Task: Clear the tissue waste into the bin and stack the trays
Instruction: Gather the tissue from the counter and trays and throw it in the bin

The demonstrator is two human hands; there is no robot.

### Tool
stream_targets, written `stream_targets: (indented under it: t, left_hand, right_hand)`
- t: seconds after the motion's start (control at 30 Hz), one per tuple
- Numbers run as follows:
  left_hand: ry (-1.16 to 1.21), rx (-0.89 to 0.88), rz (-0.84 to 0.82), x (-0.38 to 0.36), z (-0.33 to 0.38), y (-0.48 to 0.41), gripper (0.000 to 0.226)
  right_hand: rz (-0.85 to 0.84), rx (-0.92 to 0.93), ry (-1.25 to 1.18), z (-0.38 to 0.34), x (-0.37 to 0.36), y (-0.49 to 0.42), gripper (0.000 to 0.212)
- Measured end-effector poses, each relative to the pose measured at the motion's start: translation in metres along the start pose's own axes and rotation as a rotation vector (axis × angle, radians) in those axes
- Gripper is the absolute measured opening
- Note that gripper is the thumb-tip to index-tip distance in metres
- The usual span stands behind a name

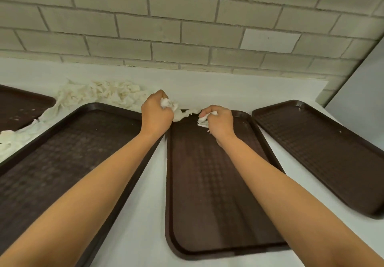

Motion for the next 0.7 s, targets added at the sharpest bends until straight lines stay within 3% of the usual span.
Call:
stream_targets:
  t: [0.3,0.6,0.7]
  left_hand:
    - [-0.062,-0.054,-0.023,0.015,0.033,0.084,0.018]
    - [-0.095,0.062,-0.06,-0.004,0.054,0.153,0.022]
    - [0.011,0.094,-0.074,-0.015,0.06,0.173,0.022]
  right_hand:
    - [-0.016,-0.065,0.035,0.009,0.027,0.096,0.046]
    - [0.039,-0.095,0.049,0.035,0.074,0.162,0.04]
    - [0.06,-0.106,0.055,0.043,0.092,0.172,0.035]
Point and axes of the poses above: each hand's wrist, its own y-axis away from the middle knuckle, its own x-axis out of the back of the hand, z = x × y, the point moved 9 cm from there along -y, towards the middle knuckle, and after that the axes turned 12 degrees about y, right-handed, at the moved point
